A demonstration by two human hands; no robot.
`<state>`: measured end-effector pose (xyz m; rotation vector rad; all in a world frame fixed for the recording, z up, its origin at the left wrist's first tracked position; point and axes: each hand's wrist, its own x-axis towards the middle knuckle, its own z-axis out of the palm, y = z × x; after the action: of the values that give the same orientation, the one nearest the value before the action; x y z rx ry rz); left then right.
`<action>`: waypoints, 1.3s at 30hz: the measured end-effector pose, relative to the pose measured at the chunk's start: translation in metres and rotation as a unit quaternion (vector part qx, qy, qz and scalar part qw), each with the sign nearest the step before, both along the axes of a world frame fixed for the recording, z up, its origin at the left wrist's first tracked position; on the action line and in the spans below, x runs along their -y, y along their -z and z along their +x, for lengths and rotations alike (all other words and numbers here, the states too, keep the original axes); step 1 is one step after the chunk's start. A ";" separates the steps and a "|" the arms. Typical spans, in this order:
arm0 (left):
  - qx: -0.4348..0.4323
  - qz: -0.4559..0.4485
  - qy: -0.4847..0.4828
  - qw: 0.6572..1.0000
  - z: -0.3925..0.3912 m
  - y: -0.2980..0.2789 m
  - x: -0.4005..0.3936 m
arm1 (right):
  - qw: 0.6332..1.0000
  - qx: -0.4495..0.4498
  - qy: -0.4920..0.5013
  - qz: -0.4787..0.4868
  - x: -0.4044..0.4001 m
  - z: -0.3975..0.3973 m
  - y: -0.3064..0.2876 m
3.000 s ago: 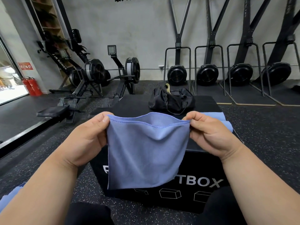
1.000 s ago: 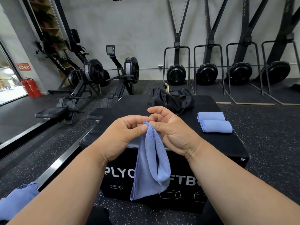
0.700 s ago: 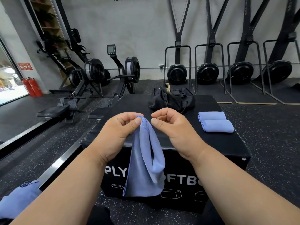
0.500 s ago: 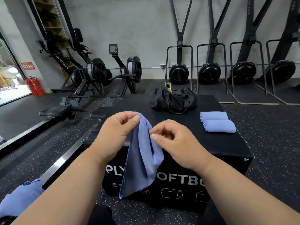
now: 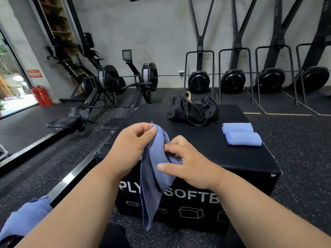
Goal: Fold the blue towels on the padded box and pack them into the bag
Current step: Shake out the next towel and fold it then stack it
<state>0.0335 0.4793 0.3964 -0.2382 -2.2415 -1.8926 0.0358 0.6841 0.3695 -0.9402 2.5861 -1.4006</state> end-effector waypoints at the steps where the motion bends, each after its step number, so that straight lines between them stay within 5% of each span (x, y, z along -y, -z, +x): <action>1: 0.011 0.017 0.005 1.000 0.000 0.001 0.000 | 1.000 0.011 -0.018 -0.003 0.002 0.002 -0.002; 15: 0.061 0.048 0.035 0.996 0.001 0.011 0.003 | 0.992 -0.124 -0.030 0.009 0.016 0.026 -0.013; 28: 0.062 -0.028 0.046 0.997 0.004 0.023 0.002 | 0.980 0.121 -0.140 0.069 0.010 0.026 -0.017; 39: 0.057 -0.037 0.065 0.996 0.006 0.030 0.006 | 0.974 0.176 -0.142 0.022 0.007 0.024 -0.017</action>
<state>0.0400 0.4736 0.3663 -0.3017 -2.4303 -1.9341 0.0602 0.6775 0.3864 -0.9139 2.1219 -1.2911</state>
